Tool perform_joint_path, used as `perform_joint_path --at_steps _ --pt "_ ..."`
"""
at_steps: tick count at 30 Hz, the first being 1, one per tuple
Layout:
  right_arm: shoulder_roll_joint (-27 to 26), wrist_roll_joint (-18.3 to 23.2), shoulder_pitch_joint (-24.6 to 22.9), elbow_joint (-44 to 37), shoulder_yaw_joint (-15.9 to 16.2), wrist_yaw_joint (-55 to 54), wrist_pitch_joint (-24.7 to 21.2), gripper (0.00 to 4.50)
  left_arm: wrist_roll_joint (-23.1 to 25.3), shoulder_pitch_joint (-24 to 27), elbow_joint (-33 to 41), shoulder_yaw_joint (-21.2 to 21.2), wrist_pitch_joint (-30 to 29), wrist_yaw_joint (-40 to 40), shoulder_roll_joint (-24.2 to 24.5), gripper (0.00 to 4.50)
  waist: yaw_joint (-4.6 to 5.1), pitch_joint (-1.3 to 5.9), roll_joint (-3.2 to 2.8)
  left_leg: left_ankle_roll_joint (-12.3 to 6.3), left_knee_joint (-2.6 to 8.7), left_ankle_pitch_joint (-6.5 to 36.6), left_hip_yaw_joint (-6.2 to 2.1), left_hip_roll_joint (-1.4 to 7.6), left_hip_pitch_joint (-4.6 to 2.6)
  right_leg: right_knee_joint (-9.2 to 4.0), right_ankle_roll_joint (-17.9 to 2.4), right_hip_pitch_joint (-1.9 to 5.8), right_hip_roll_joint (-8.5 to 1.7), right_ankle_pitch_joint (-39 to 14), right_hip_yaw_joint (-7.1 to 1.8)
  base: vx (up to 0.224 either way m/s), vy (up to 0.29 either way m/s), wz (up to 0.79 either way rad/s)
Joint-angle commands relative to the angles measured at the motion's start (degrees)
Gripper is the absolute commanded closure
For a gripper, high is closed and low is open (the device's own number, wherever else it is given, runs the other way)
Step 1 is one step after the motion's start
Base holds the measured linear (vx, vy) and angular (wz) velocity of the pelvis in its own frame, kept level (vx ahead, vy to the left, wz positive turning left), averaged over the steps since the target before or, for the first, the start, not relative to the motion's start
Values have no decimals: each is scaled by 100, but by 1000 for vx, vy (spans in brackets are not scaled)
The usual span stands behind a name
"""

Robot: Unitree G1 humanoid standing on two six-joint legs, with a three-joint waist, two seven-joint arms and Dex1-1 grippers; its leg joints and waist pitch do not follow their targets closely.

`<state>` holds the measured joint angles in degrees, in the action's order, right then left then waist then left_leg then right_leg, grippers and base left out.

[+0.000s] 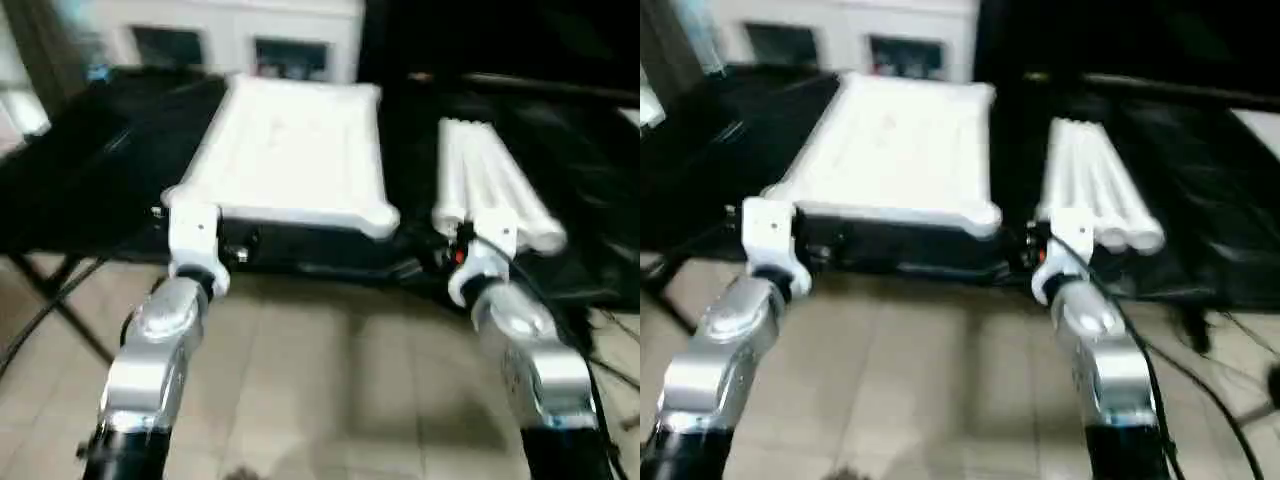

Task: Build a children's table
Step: Move to table

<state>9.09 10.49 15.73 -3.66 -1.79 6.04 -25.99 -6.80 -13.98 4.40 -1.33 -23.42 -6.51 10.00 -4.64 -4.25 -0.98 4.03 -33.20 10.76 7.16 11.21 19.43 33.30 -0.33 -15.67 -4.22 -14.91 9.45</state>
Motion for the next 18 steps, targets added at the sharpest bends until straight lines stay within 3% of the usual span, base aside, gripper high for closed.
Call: perform_joint_path --at_steps 1,2,3,4,5,6,7,8,9,10,11,12,13,14,15,16,17,18 --pt "102 -114 -77 69 -169 -56 10 62 67 -151 -55 135 -17 38 -47 44 166 296 -100 48 652 3746 -276 468 -457 -325 -702 -144 -257 -1768 -353 112 52 -8" --pt "146 -152 -168 37 -134 -13 52 62 58 -166 -62 139 -14 32 -44 44 188 352 -35 -147 666 3267 -237 394 -414 -314 -858 -68 -291 -1247 -436 56 21 -5" --pt "199 -172 -300 -17 -112 48 95 62 42 -179 -61 153 8 -3 -41 44 168 380 -23 -262 631 2872 -161 328 -341 -346 -946 7 -338 -960 -478 125 39 -6" --pt "202 -172 -311 -21 -115 49 97 62 41 -179 -60 155 10 -11 -40 44 101 504 57 -564 440 1572 43 86 -21 -382 -975 347 -391 -121 -571 152 23 -3" --pt "220 -168 -378 -43 -134 56 107 62 37 -171 -51 172 23 -57 -32 44 37 540 105 -869 254 629 155 -118 258 -423 -818 549 -413 299 -629 152 23 -3" --pt "235 -176 -408 -49 -141 47 117 62 39 -158 -45 173 43 -78 -39 44 3 587 71 -948 216 368 159 -120 275 -410 -755 583 -437 447 -644 170 17 3" --pt "247 -190 -419 -53 -137 36 129 62 24 -143 -46 152 64 -83 -69 44 48 605 86 -1129 164 -65 113 -142 344 -319 -585 607 -295 908 -586 162 31 7" --pt "227 -168 -414 -67 -141 33 129 62 16 -135 -50 137 64 -86 -86 44 120 638 15 -1344 152 -555 27 -100 156 -161 -449 477 -116 1334 -469 250 35 11" --pt "193 -131 -407 -100 -157 20 93 62 29 -120 -55 134 63 -78 -93 44 260 701 -101 -1952 127 -1378 -227 74 -343 133 -326 125 53 1373 -353 164 22 7" --pt "179 -113 -403 -113 -166 15 77 62 37 -114 -57 135 62 -73 -97 44 407 748 -120 -2505 66 -1954 -513 300 -793 350 -215 -346 58 942 -321 136 -10 1" --pt "146 -76 -396 -130 -177 17 31 62 56 -104 -88 131 73 -55 -115 44 565 719 -74 -3466 171 -2609 -994 847 -1181 659 116 -947 -203 -514 -488 70 -51 -26" --pt "117 -65 -403 -141 -164 17 11 62 73 -95 -119 142 75 -55 -121 44 553 677 0 -3803 136 -3174 -1097 788 -1106 774 412 -1140 -350 -629 -721 70 -51 -26" --pt "117 -65 -403 -141 -164 17 11 62 73 -95 -119 142 75 -55 -121 44 529 606 79 -3561 129 -2846 -958 556 -889 628 387 -1061 -415 -306 -864 -63 -68 -47" --pt "105 -76 -419 -149 -144 10 15 62 86 -95 -129 156 84 -62 -115 44 356 548 380 -2468 -131 -1335 -334 -374 -184 44 403 -321 -403 423 -1094 -65 -51 -8" --pt "95 -84 -432 -155 -133 4 25 62 79 -95 -127 163 88 -73 -118 44 94 551 435 -1852 -711 390 -102 -760 402 -313 -173 343 -827 612 -1713 -65 -51 -8" --pt "101 -129 -456 -183 -98 5 36 62 94 -109 -124 192 106 -95 -97 44 73 513 423 -1513 -865 533 -186 -589 567 -290 -559 465 -990 822 -1766 70 -28 15" --pt "112 -157 -467 -200 -73 12 40 62 96 -110 -124 195 115 -101 -91 44 70 457 441 -873 -848 257 -172 -538 618 -224 -805 414 -774 1285 -1429 82 -20 -7" --pt "112 -157 -467 -200 -73 12 40 62 96 -110 -124 195 115 -101 -91 44 64 467 332 -638 -753 63 -198 -461 591 -235 -987 389 -784 1231 -1325 82 -20 -7"
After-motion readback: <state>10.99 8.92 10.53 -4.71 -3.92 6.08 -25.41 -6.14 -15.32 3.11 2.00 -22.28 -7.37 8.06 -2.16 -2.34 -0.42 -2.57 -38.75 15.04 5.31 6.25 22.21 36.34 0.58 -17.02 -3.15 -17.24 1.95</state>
